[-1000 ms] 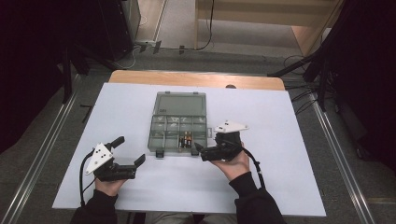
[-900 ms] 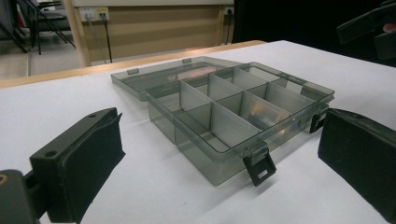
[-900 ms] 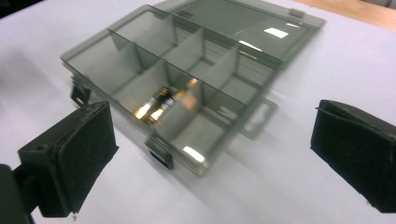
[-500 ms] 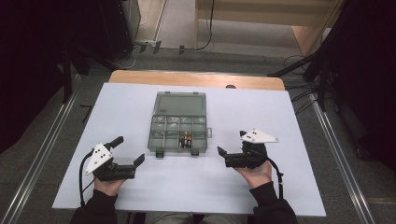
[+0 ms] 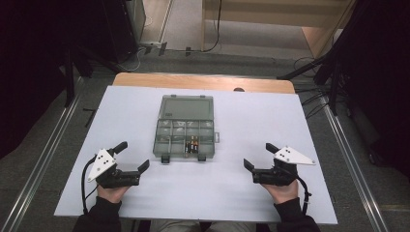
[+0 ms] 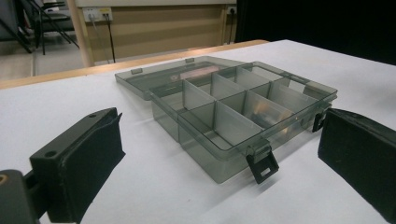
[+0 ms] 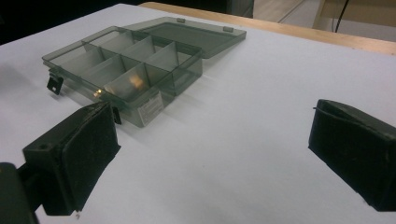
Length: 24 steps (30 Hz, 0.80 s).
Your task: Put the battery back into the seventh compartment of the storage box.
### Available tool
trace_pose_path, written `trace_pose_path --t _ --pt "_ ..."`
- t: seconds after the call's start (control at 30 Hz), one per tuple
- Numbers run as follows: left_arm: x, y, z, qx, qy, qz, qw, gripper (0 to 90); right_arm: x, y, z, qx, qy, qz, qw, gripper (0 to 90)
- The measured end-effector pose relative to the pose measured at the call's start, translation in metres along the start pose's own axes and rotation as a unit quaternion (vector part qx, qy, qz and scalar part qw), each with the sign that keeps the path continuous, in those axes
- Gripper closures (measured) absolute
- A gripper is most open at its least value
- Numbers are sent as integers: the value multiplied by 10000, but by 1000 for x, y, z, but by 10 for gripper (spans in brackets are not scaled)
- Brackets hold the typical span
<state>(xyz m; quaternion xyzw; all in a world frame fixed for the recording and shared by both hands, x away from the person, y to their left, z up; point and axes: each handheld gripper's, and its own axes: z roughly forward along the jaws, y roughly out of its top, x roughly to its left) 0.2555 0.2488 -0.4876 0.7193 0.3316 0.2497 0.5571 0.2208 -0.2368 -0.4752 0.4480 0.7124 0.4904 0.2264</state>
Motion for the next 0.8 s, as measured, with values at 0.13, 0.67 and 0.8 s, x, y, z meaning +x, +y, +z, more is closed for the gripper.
trace_pose_path --t 0.13,0.67,0.8 --pt "0 0 -1 -2 9 5 10000 0 -9 -10 -12 -98 47 -8 9999 30" --pt "2 -1 -2 -19 49 13 10000 0 -33 -34 -26 -468 89 489 9977 46" --pt "3 -1 -3 -128 -15 -55 9999 0 -33 -33 -29 -567 9 483 9972 46"
